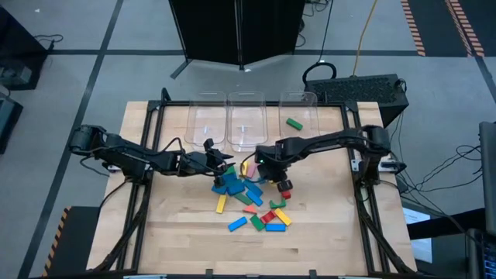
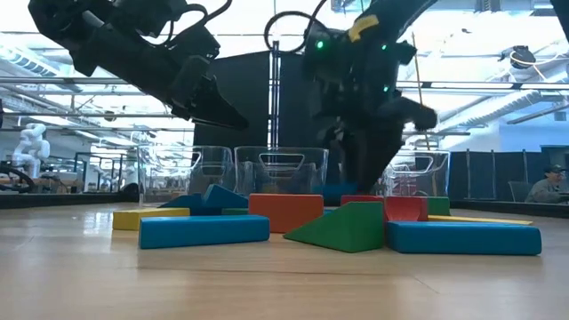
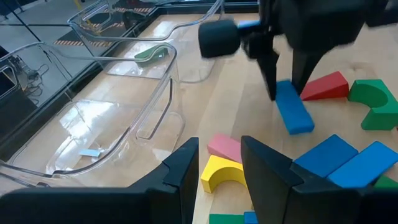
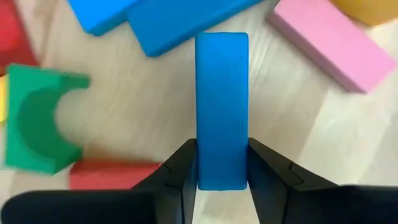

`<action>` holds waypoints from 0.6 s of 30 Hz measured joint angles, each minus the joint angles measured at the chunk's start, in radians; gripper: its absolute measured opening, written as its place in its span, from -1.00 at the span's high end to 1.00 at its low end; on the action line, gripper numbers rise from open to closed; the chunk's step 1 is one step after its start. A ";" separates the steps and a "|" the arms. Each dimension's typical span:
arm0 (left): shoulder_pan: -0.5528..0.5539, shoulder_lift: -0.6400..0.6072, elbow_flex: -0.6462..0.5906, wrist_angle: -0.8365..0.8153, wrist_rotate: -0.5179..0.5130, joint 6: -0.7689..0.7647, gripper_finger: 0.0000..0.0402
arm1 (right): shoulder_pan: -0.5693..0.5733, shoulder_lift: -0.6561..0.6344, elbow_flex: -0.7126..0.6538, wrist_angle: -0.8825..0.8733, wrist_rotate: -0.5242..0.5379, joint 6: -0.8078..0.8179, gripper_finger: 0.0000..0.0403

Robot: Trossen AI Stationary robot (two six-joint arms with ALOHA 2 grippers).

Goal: Sort blocks by size
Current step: Put the blue rectangular block into the right transparent bin

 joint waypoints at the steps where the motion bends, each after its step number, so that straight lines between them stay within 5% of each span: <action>1: 0.000 0.000 0.000 0.000 0.000 0.000 0.39 | 0.000 -0.015 0.000 -0.005 0.001 0.003 0.49; 13: 0.000 0.000 0.000 -0.001 0.000 -0.001 0.39 | -0.028 -0.244 0.001 -0.070 0.014 0.025 0.48; 18: 0.000 0.000 0.000 -0.001 0.008 -0.023 0.39 | -0.082 -0.341 0.002 -0.098 0.110 0.026 0.48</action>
